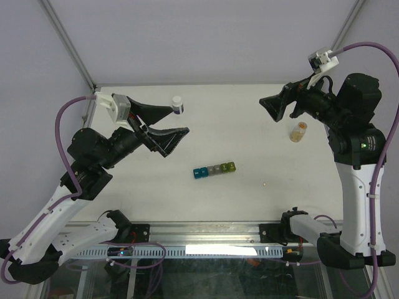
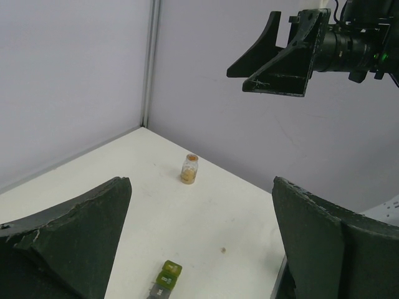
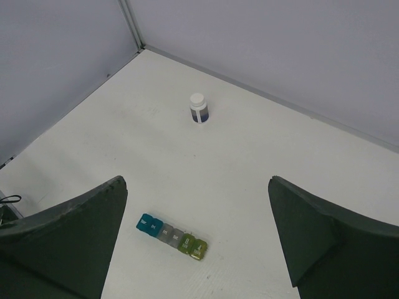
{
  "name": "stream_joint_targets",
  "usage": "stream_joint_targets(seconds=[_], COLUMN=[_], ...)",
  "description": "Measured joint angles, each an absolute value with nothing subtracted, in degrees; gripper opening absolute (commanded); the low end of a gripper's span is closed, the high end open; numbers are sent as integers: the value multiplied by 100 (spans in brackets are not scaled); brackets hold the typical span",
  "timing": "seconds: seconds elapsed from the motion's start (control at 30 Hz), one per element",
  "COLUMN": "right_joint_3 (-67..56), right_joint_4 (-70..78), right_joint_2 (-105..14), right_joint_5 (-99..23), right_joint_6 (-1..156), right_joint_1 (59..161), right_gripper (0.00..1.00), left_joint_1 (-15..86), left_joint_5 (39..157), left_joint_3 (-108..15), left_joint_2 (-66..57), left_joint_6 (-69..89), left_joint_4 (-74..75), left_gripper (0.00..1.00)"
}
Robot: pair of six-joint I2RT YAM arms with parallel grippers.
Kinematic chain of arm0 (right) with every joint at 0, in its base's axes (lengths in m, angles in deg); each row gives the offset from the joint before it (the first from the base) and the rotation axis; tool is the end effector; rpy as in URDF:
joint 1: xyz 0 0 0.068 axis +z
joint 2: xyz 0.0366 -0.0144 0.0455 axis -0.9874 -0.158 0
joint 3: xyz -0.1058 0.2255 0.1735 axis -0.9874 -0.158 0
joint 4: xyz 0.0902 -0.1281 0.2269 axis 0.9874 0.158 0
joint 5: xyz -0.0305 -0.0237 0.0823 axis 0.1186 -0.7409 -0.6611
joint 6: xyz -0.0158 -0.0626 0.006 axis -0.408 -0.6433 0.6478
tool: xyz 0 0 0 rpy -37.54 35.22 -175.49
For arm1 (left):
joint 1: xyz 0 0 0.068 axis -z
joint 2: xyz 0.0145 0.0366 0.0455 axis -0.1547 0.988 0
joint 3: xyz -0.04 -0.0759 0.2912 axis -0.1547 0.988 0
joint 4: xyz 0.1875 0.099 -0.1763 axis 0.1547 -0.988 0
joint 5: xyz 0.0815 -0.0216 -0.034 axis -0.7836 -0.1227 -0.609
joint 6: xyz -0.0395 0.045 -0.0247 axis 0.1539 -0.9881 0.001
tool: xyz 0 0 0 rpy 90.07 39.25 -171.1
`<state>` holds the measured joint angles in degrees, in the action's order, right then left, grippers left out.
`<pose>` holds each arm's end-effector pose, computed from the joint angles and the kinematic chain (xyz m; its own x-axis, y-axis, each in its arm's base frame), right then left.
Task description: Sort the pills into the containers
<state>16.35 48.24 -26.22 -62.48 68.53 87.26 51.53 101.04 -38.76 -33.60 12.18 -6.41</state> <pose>0.1706 0.0461 0.5550 -0.1416 -0.0464 -0.9888 -0.6213 0.7819 0.0523 0.1149 -0.1190 0.4942 -0.0266 -0.2962 -0.9548 0.8201 0.5396 -0.1903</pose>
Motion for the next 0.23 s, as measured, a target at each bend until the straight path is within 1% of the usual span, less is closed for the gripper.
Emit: stream_joint_targets(seconds=[0.23], right_joint_3=[1635], right_joint_4=[4829], right_joint_2=[-2616], right_joint_5=[-6218], right_joint_6=[6720], right_joint_1=[8726], right_gripper=[99], left_joint_1=[5153], left_joint_5=[10102], left_joint_3=[-3872], left_joint_2=[-3360], left_joint_6=[1209], left_joint_4=[-676], left_gripper=[99])
